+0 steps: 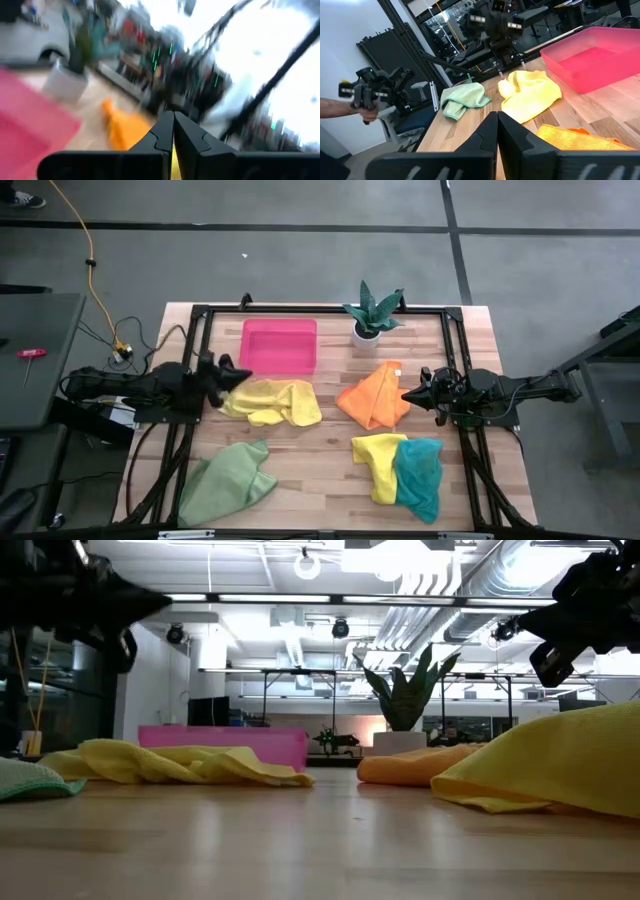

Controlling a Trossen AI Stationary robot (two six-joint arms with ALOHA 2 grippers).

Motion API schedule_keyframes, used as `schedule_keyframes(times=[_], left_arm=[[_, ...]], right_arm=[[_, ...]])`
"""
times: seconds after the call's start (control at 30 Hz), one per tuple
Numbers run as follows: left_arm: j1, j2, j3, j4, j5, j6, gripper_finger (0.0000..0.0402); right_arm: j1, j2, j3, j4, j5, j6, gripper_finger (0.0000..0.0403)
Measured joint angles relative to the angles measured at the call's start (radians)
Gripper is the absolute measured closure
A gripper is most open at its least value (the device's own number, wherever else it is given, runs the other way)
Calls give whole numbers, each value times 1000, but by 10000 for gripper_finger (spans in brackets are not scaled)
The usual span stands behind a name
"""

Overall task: Fold microfiber towels
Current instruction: Fold the top yellow microfiber towel

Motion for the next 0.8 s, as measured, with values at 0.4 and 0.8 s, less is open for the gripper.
schedule_keyframes(times=[0.4, 0.8], left_arm=[[-3, 105, 187, 1, -81, 30, 381], [-84, 659, 825, -1222, 5, 79, 259]], right_arm=[[0, 0, 0, 0, 0, 0, 402], [0, 0, 0, 0, 0, 0, 402]])
